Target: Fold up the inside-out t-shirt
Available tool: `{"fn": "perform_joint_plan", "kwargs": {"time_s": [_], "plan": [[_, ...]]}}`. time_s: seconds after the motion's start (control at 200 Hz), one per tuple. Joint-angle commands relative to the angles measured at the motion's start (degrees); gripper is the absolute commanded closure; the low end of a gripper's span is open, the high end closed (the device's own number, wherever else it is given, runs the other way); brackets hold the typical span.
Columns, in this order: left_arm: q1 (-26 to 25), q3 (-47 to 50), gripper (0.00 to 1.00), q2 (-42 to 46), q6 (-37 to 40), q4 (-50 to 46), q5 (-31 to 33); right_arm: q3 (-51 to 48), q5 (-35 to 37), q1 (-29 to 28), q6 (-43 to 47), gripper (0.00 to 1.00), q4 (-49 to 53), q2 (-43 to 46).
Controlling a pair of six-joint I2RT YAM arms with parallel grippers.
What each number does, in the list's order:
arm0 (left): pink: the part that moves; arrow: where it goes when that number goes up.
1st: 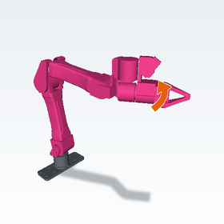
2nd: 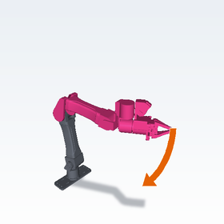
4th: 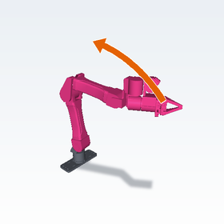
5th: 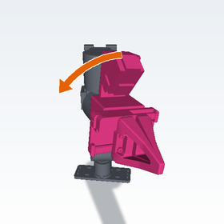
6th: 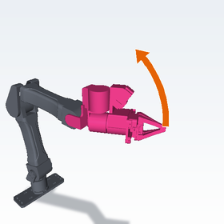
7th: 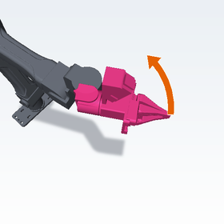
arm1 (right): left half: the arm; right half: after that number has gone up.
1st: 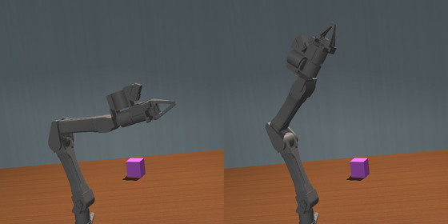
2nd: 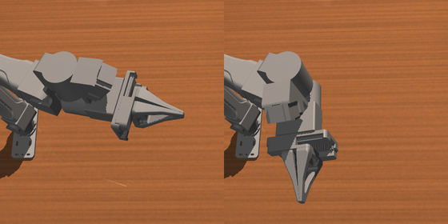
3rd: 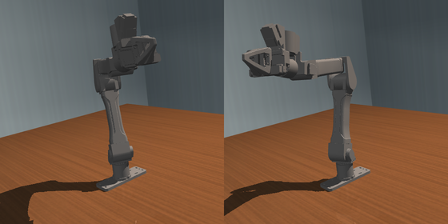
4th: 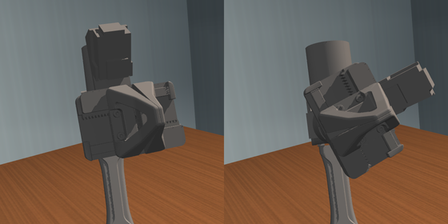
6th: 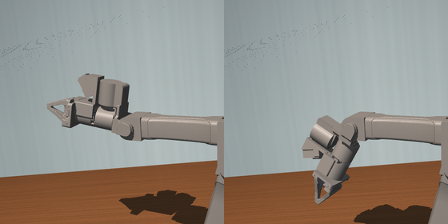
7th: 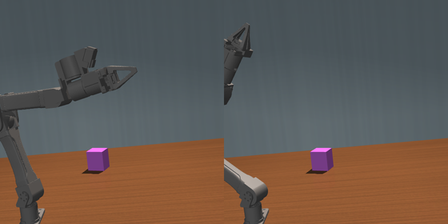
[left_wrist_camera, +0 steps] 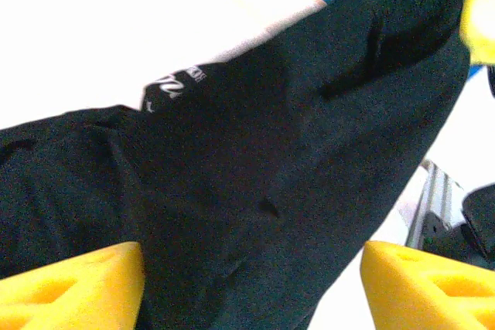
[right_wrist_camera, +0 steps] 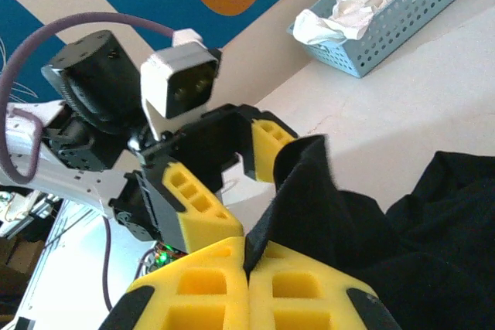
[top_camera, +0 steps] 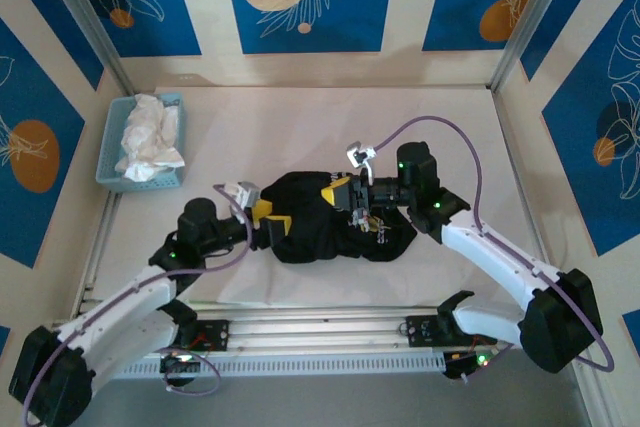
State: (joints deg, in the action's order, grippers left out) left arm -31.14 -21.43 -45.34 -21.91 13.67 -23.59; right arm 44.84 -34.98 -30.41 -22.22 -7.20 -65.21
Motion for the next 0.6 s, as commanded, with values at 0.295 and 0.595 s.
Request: {"fn": "perform_joint_plan", "kwargs": {"time_s": [0.295,0.595], "plan": [[-4.3,-12.7,0.52,1.7,8.3,-18.3,11.0,4.9,-2.3,0.3,3.9,1.00,9.0,-0.7],[-13.1,-17.6,0.71,-6.4,15.3,-20.8,5.0,5.6,-2.1,0.9,2.1,1.00,9.4,-1.5]]}}
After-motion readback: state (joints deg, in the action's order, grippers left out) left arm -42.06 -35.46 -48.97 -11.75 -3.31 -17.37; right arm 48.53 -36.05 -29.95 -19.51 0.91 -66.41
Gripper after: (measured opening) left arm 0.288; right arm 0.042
